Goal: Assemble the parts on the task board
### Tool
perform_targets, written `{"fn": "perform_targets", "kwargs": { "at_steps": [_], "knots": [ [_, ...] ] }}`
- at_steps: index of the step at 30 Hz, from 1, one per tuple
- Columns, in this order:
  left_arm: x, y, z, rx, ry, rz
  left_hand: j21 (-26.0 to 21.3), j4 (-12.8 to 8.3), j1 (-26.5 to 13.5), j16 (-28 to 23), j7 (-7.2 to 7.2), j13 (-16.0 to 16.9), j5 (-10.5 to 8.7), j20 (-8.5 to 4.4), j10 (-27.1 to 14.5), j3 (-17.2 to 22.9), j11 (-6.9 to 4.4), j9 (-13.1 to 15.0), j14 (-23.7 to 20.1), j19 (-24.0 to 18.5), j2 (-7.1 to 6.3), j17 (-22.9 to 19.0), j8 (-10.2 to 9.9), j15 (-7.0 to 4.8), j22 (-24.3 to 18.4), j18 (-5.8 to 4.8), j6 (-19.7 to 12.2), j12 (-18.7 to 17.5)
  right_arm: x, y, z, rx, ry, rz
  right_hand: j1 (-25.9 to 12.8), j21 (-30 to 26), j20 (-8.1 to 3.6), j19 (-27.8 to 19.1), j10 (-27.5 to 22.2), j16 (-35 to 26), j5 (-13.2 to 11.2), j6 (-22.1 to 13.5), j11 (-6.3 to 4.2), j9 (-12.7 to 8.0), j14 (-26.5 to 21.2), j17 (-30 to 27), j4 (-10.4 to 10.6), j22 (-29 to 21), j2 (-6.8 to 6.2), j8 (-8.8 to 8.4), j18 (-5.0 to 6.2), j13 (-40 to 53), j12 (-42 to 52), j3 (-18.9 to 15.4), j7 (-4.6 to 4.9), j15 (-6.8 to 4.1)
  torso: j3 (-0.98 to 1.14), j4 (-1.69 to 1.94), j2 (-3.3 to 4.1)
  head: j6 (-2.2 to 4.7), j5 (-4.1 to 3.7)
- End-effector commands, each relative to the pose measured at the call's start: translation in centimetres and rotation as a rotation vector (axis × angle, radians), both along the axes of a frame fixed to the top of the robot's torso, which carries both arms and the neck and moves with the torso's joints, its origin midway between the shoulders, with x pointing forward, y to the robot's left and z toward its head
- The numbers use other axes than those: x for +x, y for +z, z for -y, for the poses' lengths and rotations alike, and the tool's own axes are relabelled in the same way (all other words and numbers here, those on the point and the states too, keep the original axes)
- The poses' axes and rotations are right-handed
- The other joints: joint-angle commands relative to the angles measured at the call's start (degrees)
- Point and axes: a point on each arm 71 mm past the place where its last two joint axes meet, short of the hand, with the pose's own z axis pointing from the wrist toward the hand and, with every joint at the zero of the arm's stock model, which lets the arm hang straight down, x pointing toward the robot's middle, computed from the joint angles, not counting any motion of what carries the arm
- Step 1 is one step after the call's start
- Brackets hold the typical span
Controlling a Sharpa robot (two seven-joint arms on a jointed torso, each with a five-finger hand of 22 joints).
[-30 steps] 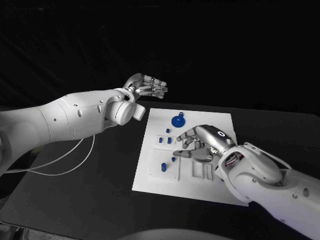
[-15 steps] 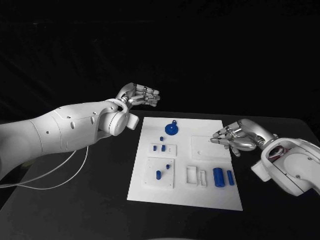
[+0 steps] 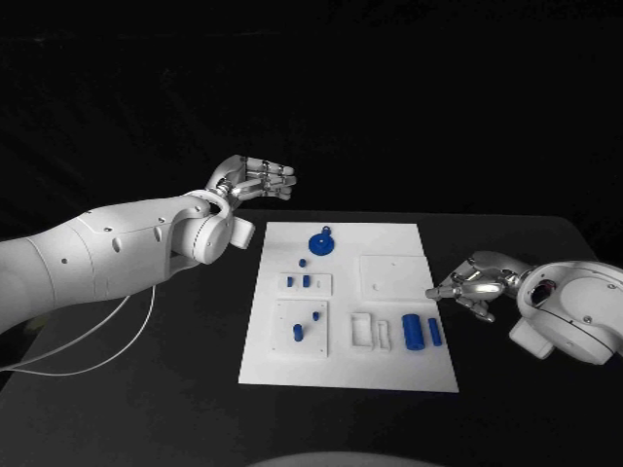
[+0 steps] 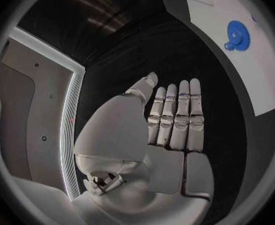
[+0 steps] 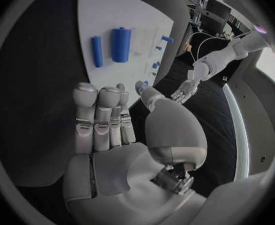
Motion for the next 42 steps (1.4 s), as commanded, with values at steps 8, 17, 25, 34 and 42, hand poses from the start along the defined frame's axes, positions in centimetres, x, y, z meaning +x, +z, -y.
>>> {"fn": "perform_targets", "kwargs": {
  "at_steps": [8, 17, 25, 34, 42],
  "knots": [
    [-0.3, 0.1, 0.5, -0.044, -0.062, 0.022, 0.1, 1.6, 0.7, -0.1, 0.09, 0.1, -7.88, 0.56, -1.2, -13.5, 0.48, 0.0, -1.0, 0.1, 1.04, 0.1, -0.2, 0.47, -8.6, -0.79, -1.0, 0.3, -1.3, -0.9, -0.8, -0.159, 0.048, -0.128, -0.2, 1.0, -0.2, 3.1, 1.6, 2.2, -2.0, -0.9, -0.51, 15.6, -0.4, 3.4, 5.3, 1.2, -2.16, 0.08, -0.7, 5.2, 2.1, -2.3, -0.99, -0.26, -0.15, -0.06, 0.03, -0.98, -1.41],
    [-0.4, 0.0, 0.5, -0.043, -0.064, 0.012, 0.1, 3.6, 0.3, -0.3, 0.39, 0.0, -8.1, 0.8, -1.8, -15.0, 0.72, 0.0, -1.7, 1.3, 0.32, 0.1, -0.2, 0.8, -17.1, -1.03, -1.6, 0.2, -1.6, -1.0, -1.9, -0.196, 0.077, -0.099, -1.5, 1.0, -0.11, 3.1, 1.5, 2.1, -3.8, -1.7, -0.33, 18.8, -0.3, 3.7, 6.7, 1.4, -3.08, -0.07, -0.59, 6.0, 1.8, -0.8, -0.8, -0.2, -0.17, 0.01, 0.03, -1.24, -1.69],
    [-0.4, -0.1, 0.5, -0.042, -0.067, 0.005, 0.2, 4.7, -0.2, -0.3, 0.2, 0.0, -8.11, 0.8, -2.0, -14.7, 0.52, 0.0, -1.7, 1.8, -0.35, 0.1, -0.2, 0.87, -20.0, -1.1, -1.7, 0.2, -1.8, -1.1, -2.8, -0.214, 0.104, -0.088, -2.4, 1.2, -0.09, 3.1, 1.5, 2.2, -4.9, -1.8, -0.28, 19.3, -0.3, 4.0, 7.6, 1.6, -3.96, -0.06, -0.53, 6.1, 1.5, -0.7, -0.76, -0.18, -0.24, -0.1, 0.02, -1.55, -1.7],
    [-0.4, -0.2, 0.7, -0.041, -0.077, -0.006, 0.3, 5.9, -1.1, -0.3, 0.04, 0.0, -8.17, 0.84, -2.6, -14.4, 0.37, 0.0, -1.8, 1.9, -1.42, 0.1, -0.2, 1.09, -21.3, -1.16, -2.2, 0.2, -2.1, -2.2, -3.9, -0.264, 0.145, -0.075, -2.6, 1.3, -0.05, 3.1, 1.4, 2.3, -6.8, -2.1, -0.24, 20.0, -0.3, 4.3, 8.5, 1.8, -4.48, -0.08, -0.48, 6.2, 1.2, -0.6, -0.73, -0.15, -0.18, -0.02, 0.03, -1.9, -1.46],
    [-0.4, -0.2, 0.9, -0.041, -0.084, -0.012, 0.3, 7.2, -1.5, -0.3, 0.14, 0.0, -8.19, 0.86, -2.8, -14.0, 0.41, 0.0, -1.8, 2.0, -2.21, 0.1, -0.2, 1.22, -22.0, -1.2, -2.6, 0.2, -2.0, -3.1, -4.6, -0.306, 0.165, -0.058, -2.6, 1.4, -0.03, 3.1, 1.4, 2.3, -7.8, -2.2, -0.23, 20.2, -0.3, 4.5, 9.0, 2.0, -4.72, -0.07, -0.49, 6.3, 1.1, -0.1, -0.73, -0.15, -0.19, -0.01, 0.06, -2.0, -1.56]
  ]
}}
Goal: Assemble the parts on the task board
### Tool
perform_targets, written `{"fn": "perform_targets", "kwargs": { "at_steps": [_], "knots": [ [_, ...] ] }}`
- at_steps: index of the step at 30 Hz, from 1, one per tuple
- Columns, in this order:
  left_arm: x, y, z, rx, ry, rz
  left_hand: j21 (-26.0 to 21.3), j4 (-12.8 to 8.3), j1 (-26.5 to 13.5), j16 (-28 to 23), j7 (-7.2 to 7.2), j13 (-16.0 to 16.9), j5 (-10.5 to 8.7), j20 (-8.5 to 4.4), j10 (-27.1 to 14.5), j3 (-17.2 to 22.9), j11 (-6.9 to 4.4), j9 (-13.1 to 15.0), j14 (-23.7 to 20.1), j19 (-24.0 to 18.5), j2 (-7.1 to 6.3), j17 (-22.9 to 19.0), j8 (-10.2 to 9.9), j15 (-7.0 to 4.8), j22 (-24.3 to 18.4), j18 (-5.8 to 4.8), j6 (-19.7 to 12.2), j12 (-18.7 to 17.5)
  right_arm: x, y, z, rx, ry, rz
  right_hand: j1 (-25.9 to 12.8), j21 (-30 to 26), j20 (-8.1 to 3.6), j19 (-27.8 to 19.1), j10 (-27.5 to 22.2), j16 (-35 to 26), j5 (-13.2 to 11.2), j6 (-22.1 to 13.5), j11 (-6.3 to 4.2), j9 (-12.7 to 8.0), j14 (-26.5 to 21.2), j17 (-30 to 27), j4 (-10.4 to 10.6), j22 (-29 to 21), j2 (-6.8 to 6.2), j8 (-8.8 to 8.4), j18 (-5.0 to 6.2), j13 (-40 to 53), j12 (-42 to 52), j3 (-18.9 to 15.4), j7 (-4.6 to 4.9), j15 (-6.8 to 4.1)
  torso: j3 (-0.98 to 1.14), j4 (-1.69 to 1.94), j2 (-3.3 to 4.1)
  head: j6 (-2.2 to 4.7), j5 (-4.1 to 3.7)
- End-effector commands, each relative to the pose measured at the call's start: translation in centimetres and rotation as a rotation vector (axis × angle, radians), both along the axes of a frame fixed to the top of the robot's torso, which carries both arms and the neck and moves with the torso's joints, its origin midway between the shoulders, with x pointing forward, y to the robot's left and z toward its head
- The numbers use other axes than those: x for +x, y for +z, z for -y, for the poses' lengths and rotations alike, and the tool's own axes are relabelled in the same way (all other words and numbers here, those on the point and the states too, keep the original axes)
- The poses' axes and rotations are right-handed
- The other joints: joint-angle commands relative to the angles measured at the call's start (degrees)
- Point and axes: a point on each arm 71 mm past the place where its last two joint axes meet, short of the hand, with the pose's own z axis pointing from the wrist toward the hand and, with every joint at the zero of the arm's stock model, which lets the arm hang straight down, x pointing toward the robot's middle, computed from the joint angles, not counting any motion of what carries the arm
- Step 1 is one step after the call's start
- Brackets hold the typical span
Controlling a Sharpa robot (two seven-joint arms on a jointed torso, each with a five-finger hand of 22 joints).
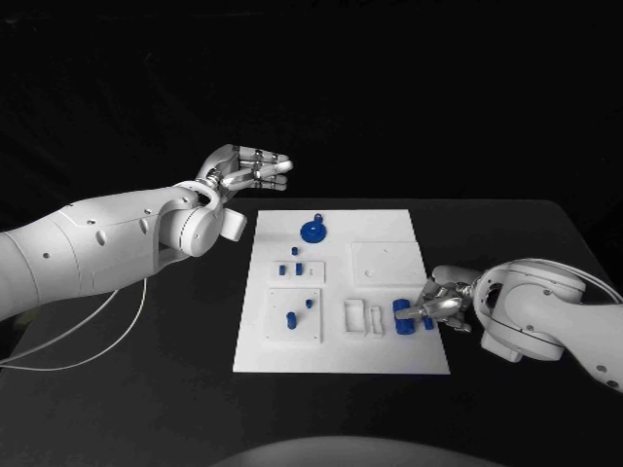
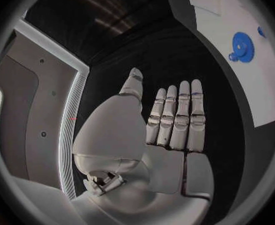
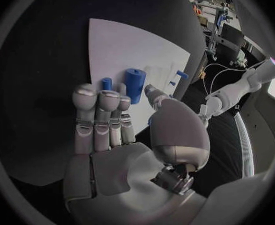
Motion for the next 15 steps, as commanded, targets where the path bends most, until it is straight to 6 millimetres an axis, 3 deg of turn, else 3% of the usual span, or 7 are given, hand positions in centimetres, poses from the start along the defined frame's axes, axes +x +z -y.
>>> {"fn": "perform_targets", "kwargs": {
  "at_steps": [1, 7, 15],
  "knots": [
    [-0.1, 0.0, 0.4, -0.012, -0.024, -0.007, 0.4, 0.7, 0.0, -0.3, 0.05, 0.0, -0.19, 0.04, -0.5, 0.1, -0.05, 0.0, -0.1, 0.4, -0.59, 0.0, -0.2, 0.42, -0.4, -0.32, -0.5, 0.2, 0.1, -0.2, -0.1, -0.052, 0.027, 0.027, 0.1, 0.4, -0.06, 3.1, 0.1, 0.2, 0.1, -0.3, 0.37, 0.2, 0.1, 0.1, 0.2, 0.1, -0.33, -0.06, -0.5, 0.0, -0.3, 0.3, 0.11, 0.04, 0.01, -0.02, 0.04, -0.05, -0.09],
    [-0.1, 0.0, 0.7, -0.018, -0.039, -0.01, 0.4, 0.7, -0.1, -0.3, 0.05, 0.0, -0.19, 0.05, -0.5, 0.1, -0.04, 0.0, -0.2, 0.4, -0.47, 0.0, -0.2, 0.43, -0.5, -0.31, -0.5, 0.2, 0.1, -0.7, -0.8, -0.056, 0.038, 0.025, -0.3, 0.9, -0.06, 3.2, 0.1, 0.1, -0.4, -0.3, 0.38, 0.4, 0.1, 0.1, 0.1, 0.5, -0.41, -0.07, -0.63, -0.1, -0.5, 0.7, 0.11, 0.06, 0.02, -0.1, 0.03, -0.3, 0.4],
    [-0.1, -0.1, 1.0, -0.023, -0.057, -0.015, 0.4, 0.9, -0.2, -0.3, 0.08, 0.0, -0.2, 0.09, -0.6, 0.1, 0.01, 0.0, -0.2, 0.4, -0.39, 0.0, -0.2, 0.46, -0.8, -0.31, -0.6, 0.2, 0.1, -1.3, -1.5, -0.074, 0.055, 0.028, -0.6, 0.8, -0.12, 3.2, 0.0, 0.0, -0.8, -0.4, 0.37, 0.6, 0.1, 0.2, -0.1, 0.6, -0.5, -0.08, -0.76, -0.2, -0.8, 1.7, 0.11, 0.04, -0.02, -0.08, 0.0, -0.26, 0.25]
  ]
}}
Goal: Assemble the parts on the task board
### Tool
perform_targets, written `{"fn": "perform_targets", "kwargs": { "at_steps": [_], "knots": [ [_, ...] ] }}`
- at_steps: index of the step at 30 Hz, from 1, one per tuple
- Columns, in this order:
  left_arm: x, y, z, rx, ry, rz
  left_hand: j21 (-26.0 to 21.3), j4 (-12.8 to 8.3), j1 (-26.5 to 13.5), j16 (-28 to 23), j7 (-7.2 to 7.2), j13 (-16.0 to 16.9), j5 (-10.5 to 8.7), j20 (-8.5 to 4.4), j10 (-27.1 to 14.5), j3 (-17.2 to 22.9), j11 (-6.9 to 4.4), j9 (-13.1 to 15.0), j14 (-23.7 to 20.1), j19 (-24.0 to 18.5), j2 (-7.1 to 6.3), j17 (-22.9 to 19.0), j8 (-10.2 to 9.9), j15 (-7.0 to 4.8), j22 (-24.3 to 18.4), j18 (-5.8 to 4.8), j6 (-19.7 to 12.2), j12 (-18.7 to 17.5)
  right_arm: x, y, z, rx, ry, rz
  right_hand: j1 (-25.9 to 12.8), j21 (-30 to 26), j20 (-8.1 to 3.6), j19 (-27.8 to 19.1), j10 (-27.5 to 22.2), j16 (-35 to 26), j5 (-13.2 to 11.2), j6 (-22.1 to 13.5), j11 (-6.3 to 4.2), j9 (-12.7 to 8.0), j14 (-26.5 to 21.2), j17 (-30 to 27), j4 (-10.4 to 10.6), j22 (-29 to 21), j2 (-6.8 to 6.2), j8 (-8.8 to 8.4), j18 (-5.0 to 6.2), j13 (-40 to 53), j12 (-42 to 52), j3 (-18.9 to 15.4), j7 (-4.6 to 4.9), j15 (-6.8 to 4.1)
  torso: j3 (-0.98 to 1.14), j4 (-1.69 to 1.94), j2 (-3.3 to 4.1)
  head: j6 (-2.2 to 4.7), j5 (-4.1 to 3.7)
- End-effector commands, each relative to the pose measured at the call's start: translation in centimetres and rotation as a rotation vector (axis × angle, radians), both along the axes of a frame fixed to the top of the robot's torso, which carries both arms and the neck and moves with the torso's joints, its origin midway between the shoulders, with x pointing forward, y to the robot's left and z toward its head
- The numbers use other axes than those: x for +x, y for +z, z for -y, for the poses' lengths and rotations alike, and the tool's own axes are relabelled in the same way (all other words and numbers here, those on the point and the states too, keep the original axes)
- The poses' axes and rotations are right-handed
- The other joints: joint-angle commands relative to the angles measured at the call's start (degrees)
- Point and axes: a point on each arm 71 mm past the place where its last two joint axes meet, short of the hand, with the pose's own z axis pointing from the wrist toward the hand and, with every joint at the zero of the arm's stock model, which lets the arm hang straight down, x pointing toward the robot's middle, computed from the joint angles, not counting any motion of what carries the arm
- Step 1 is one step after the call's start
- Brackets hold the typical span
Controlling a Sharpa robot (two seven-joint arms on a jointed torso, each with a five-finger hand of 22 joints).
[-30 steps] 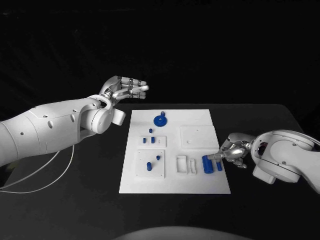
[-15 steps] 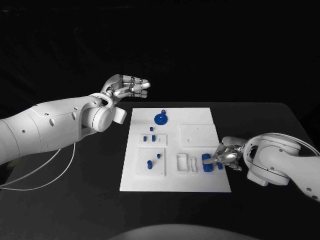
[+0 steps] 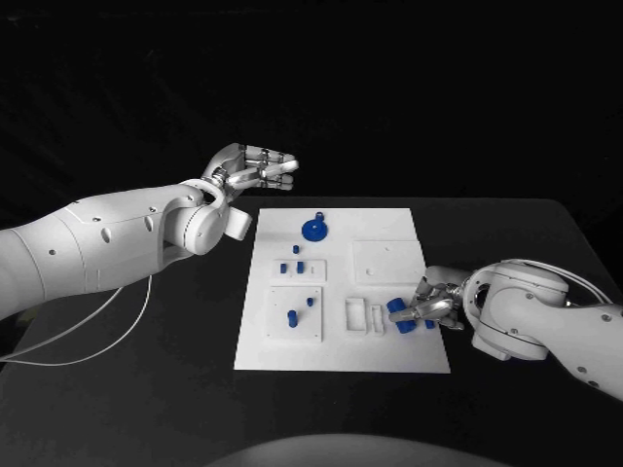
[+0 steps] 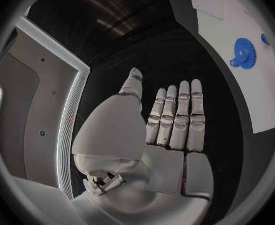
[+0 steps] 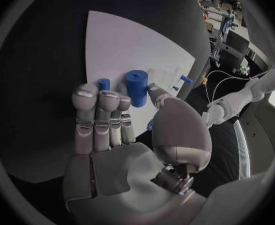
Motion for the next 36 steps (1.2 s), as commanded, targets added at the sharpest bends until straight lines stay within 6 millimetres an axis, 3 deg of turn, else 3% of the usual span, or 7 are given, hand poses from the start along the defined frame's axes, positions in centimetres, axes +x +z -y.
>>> {"fn": "perform_targets", "kwargs": {
  "at_steps": [1, 6, 11, 16, 25, 29, 36],
  "knots": [
    [-0.1, 0.0, 0.4, -0.016, -0.032, -0.007, 0.2, 0.4, -0.3, -0.3, -0.09, 0.0, -0.2, 0.1, -0.4, 0.0, -0.17, 0.0, -0.1, 0.4, -0.33, 0.0, -0.2, 0.29, -0.2, -0.31, -0.5, 0.2, -0.1, -0.7, -0.2, -0.038, 0.019, 0.004, -0.4, 0.2, -0.13, 3.2, 0.1, 0.0, -0.4, -0.5, 0.36, -0.3, 0.1, 0.1, -0.1, 0.1, -0.3, -0.42, -0.74, -0.1, -0.2, 0.6, 0.06, 0.02, -0.04, 0.04, -0.02, -0.08, -0.12],
    [-0.1, 0.0, 0.4, -0.017, -0.037, -0.011, 0.2, 0.5, -0.3, -0.3, -0.09, 0.0, -0.21, 0.1, -0.4, 0.0, -0.17, 0.0, -0.1, 0.4, -0.33, 0.0, -0.2, 0.29, -0.2, -0.31, -0.5, 0.2, -0.2, -1.1, -0.7, -0.045, 0.032, -0.003, -0.1, 0.3, -0.13, 3.2, 0.1, 0.1, 0.2, -0.5, 0.34, -0.3, 0.1, 0.2, -1.8, 0.3, -0.15, -0.43, -0.79, 0.0, -0.1, 2.7, 0.1, 0.01, -0.05, 0.1, 0.0, -0.17, -0.18],
    [-0.1, -0.1, 0.4, -0.018, -0.041, -0.015, 0.2, 0.6, -0.3, -0.3, -0.02, 0.0, -0.22, 0.11, -0.5, -0.1, -0.1, 0.0, -0.1, 0.4, -0.36, 0.0, -0.2, 0.3, -0.4, -0.31, -0.5, 0.2, -0.3, -1.3, -1.0, -0.049, 0.04, -0.01, 0.0, 0.4, -0.2, 3.2, 0.0, 0.2, 6.5, -0.6, 0.22, -0.8, 0.2, 0.4, -4.8, 0.4, 0.56, -0.45, -0.89, 0.2, 0.0, 4.6, -0.08, -0.07, -0.11, 0.1, 0.0, -0.32, -0.18],
    [-0.1, -0.1, 0.5, -0.018, -0.046, -0.019, 0.2, 0.6, -0.3, -0.3, 0.08, 0.0, -0.21, 0.11, -0.6, -0.1, 0.01, 0.0, -0.1, 0.4, -0.41, 0.0, -0.2, 0.31, -0.5, -0.32, -0.6, 0.2, -0.3, -1.5, -1.2, -0.059, 0.048, -0.01, -1.1, 0.2, -0.24, 3.2, -0.1, 0.1, 8.9, -0.5, 0.16, -1.7, 0.1, 0.6, -7.2, 0.6, 1.17, -0.44, -0.99, 0.0, -0.4, 5.1, -0.12, -0.08, -0.14, 0.04, -0.02, -0.57, -0.04],
    [-0.1, -0.1, 0.4, -0.004, -0.043, -0.022, 0.3, 0.7, -0.2, -0.3, 0.09, 0.0, -0.21, 0.09, -0.5, 0.0, 0.02, 0.0, 0.0, 0.5, -0.44, 0.0, -0.2, 0.33, -0.7, -0.3, -0.6, 0.2, -0.3, -1.3, -1.3, -0.019, 0.017, 0.009, -0.7, 0.7, -0.64, 3.3, 0.5, 0.6, 21.4, 0.4, -0.42, -1.4, 0.2, 1.1, -12.2, 1.0, 3.65, -0.39, -1.46, -0.3, -0.5, 6.9, -0.73, -0.48, -0.03, 0.04, -0.02, -0.51, 0.14],
    [-0.1, -0.2, 0.3, -0.003, -0.042, -0.023, 0.3, 0.7, -0.2, -0.3, 0.12, 0.0, -0.18, 0.09, -0.5, 0.1, 0.02, 0.0, 0.1, 0.6, -0.34, 0.0, -0.2, 0.32, -0.8, -0.28, -0.6, 0.2, -0.2, -0.9, -1.4, 0.059, -0.038, -0.007, -0.3, 0.9, -0.69, 3.3, 0.5, 0.6, 19.0, 0.3, -0.43, -1.2, 0.2, 1.1, -13.4, 1.2, 4.73, -0.42, -1.49, -0.3, -0.5, 6.8, -0.74, -0.49, -0.06, -0.02, -0.03, -0.46, 0.19],
    [-0.1, -0.2, 0.2, 0.007, -0.033, -0.024, 0.4, 1.0, -0.5, -0.2, 0.27, 0.0, -0.22, 0.04, -0.4, 0.0, 0.23, 0.0, 0.1, 0.7, -0.59, 0.0, -0.2, 0.28, -0.9, -0.27, -0.6, 0.2, -0.1, 0.5, -1.4, 0.146, -0.094, -0.003, -0.7, 1.3, -0.7, 3.3, 0.6, 0.6, 19.7, 0.8, -0.54, -1.1, 0.2, 1.1, -13.9, 1.4, 4.9, -0.4, -1.42, -0.4, -0.6, 6.5, -0.95, -0.54, -0.1, -0.02, -0.05, -0.54, -0.03]
  ]
}}
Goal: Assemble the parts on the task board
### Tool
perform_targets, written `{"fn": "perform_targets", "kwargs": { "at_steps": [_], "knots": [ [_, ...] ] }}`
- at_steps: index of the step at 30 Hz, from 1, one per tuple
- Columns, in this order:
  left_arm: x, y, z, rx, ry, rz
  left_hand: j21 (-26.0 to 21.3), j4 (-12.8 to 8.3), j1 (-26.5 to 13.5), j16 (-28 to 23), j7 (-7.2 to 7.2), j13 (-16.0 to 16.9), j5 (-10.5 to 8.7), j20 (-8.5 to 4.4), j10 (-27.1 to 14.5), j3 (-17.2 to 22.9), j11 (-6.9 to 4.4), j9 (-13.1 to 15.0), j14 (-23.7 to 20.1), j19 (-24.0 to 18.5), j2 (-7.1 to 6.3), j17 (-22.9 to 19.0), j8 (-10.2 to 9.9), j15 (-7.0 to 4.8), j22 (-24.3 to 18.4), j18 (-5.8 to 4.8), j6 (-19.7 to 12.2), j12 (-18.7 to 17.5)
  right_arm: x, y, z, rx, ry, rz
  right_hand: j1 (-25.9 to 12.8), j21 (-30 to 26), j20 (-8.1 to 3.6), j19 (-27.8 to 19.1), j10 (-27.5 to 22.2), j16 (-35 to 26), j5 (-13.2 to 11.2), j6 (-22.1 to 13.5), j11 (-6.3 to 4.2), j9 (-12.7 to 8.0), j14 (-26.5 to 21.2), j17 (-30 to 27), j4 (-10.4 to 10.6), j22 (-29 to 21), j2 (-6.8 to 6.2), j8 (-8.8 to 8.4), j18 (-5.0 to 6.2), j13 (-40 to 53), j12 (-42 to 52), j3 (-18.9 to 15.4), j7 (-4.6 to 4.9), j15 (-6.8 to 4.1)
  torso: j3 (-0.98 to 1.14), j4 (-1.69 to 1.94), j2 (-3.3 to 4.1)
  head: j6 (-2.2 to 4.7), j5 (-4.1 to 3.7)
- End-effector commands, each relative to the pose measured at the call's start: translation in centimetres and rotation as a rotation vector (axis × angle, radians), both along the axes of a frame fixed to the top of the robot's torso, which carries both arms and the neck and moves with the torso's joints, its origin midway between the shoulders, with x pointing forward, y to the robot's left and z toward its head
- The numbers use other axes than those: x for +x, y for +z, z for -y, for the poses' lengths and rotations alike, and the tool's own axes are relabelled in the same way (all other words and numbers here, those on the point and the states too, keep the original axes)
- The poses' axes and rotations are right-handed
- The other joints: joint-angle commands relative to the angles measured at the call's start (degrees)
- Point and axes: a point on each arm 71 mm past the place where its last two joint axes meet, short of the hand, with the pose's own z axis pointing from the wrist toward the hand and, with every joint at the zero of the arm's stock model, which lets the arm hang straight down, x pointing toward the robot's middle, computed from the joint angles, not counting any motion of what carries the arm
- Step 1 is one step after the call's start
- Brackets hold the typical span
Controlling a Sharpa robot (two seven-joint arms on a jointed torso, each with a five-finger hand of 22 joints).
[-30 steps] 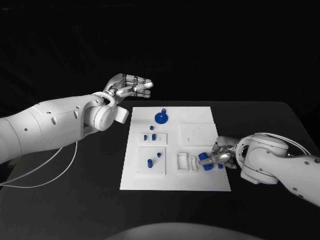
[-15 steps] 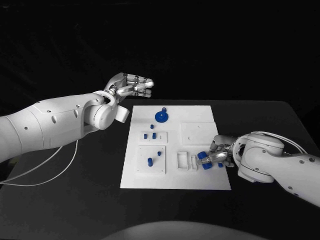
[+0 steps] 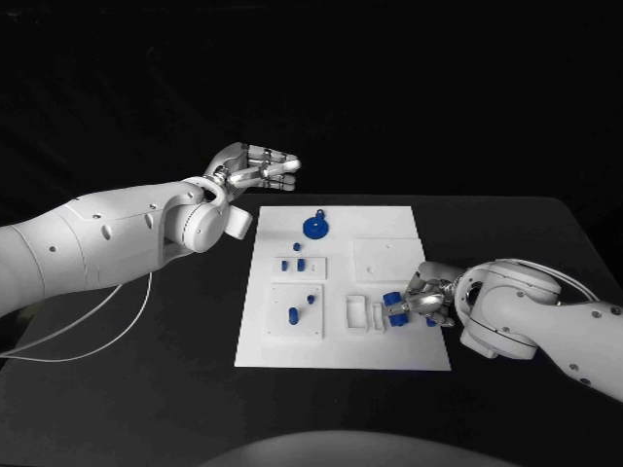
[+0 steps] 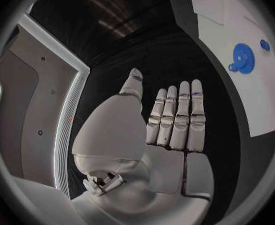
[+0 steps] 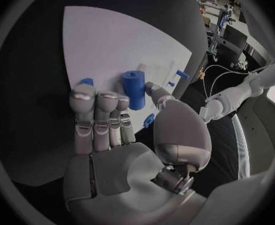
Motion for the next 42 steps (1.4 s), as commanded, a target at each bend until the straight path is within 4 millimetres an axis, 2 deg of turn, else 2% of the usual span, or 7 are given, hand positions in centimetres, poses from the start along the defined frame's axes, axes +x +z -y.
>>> {"fn": "perform_targets", "kwargs": {
  "at_steps": [1, 16, 21, 26, 36, 37, 42],
  "knots": [
    [0.0, 0.0, 0.1, 0.007, -0.008, 0.0, 0.2, 0.4, -0.4, -0.2, 0.06, 0.0, -0.22, 0.03, -0.1, 0.0, 0.15, 0.0, 0.1, 0.3, -0.49, 0.0, -0.2, 0.28, -0.1, -0.28, -0.4, 0.2, 0.0, 0.7, -0.1, 0.087, -0.062, -0.016, 0.7, 0.3, -0.39, 3.0, 0.1, 0.2, -0.2, 0.4, -0.42, 0.5, -0.1, -0.1, -4.6, 0.1, 1.82, 0.35, -0.06, -0.1, -0.1, 4.5, -0.09, -0.47, -0.07, -0.04, -0.05, -0.08, -0.21],
    [0.0, -0.1, 0.2, 0.012, -0.007, -0.004, 0.3, 0.7, -0.3, -0.2, 0.09, 0.0, -0.21, 0.01, 0.0, 0.2, 0.14, 0.0, 0.2, 0.4, -0.6, 0.0, -0.2, 0.26, -0.3, -0.31, -0.3, 0.2, 0.1, 2.2, -1.6, 0.14, -0.04, -0.041, 0.6, 0.3, -0.35, 2.9, -0.1, 0.3, -0.3, 0.4, -0.36, 0.0, -0.1, -0.1, -4.7, 0.2, 1.93, 0.35, -0.07, 0.0, -0.1, 3.8, -0.03, -0.43, -0.06, 0.09, 0.04, 0.05, -0.21],
    [0.1, -0.1, 0.4, 0.012, -0.014, -0.011, 0.3, 0.8, -0.3, -0.2, 0.2, 0.0, -0.2, 0.01, -0.1, 0.2, 0.21, 0.0, 0.1, 0.4, -0.65, 0.0, -0.2, 0.27, -0.4, -0.32, -0.4, 0.2, -0.2, 1.6, -2.6, 0.141, -0.02, -0.07, 0.3, 0.2, -0.32, 2.9, -0.1, 0.2, -0.6, 0.3, -0.32, -0.2, -0.2, -0.1, -4.4, 0.3, 2.16, 0.34, -0.1, 0.0, -0.1, 3.2, 0.02, -0.4, -0.1, 0.14, 0.03, 0.01, -0.07],
    [0.1, -0.1, 0.5, 0.012, -0.018, -0.014, 0.3, 0.8, -0.3, -0.2, 0.2, 0.0, -0.2, 0.01, -0.1, 0.2, 0.21, 0.0, 0.1, 0.4, -0.65, 0.0, -0.2, 0.27, -0.4, -0.32, -0.4, 0.2, -0.5, 0.7, -3.5, 0.136, -0.002, -0.105, 0.3, 0.0, -0.33, 2.9, -0.1, 0.1, -0.1, 0.3, -0.33, -0.5, -0.1, -0.2, -4.7, 0.3, 2.58, 0.36, -0.13, -0.2, -0.3, 2.3, 0.01, -0.39, 0.02, 0.12, 0.06, 0.01, 0.14],
    [0.1, -0.1, 0.6, 0.011, -0.02, -0.013, 0.3, 1.0, -0.3, -0.3, 0.18, 0.0, -0.21, 0.01, -0.1, 0.2, 0.19, 0.0, 0.1, 0.4, -0.68, 0.0, -0.2, 0.29, -0.5, -0.32, -0.4, 0.2, -0.8, -0.1, -4.4, 0.138, 0.006, -0.13, 0.1, -0.1, -0.34, 2.9, -0.1, 0.2, 0.7, 0.5, -0.33, -0.7, -0.1, -0.1, -4.9, 0.4, 3.05, 0.37, -0.17, -0.2, -0.2, 0.8, -0.02, -0.4, 0.03, 0.03, 0.05, -0.04, 0.3],
    [0.1, -0.1, 0.6, 0.011, -0.021, -0.013, 0.3, 1.0, -0.3, -0.3, 0.18, 0.0, -0.21, 0.01, -0.1, 0.2, 0.19, 0.0, 0.1, 0.4, -0.68, 0.0, -0.2, 0.29, -0.5, -0.32, -0.4, 0.2, -0.8, -0.2, -4.4, 0.138, 0.005, -0.13, 0.1, 0.0, -0.35, 2.9, 0.0, 0.2, 0.8, 0.6, -0.37, -0.7, -0.1, 0.0, -4.9, 0.5, 3.17, 0.38, -0.18, -0.3, -0.3, 0.7, -0.09, -0.43, 0.03, 0.03, 0.03, 0.33, 0.37],
    [0.1, -0.1, 0.6, 0.011, -0.02, -0.014, 0.3, 1.0, -0.3, -0.3, 0.18, 0.0, -0.21, 0.01, -0.1, 0.2, 0.19, 0.0, 0.1, 0.4, -0.68, 0.0, -0.2, 0.29, -0.5, -0.32, -0.4, 0.2, -0.8, -0.2, -4.4, 0.139, 0.003, -0.128, 0.0, -0.1, -0.37, 2.9, 0.0, 0.2, 1.0, 0.7, -0.38, -0.6, -0.1, -0.1, -4.8, 0.5, 3.23, 0.36, -0.2, -0.3, -0.3, 0.5, -0.1, -0.44, -0.01, -0.01, 0.03, 0.62, 0.41]
  ]
}}
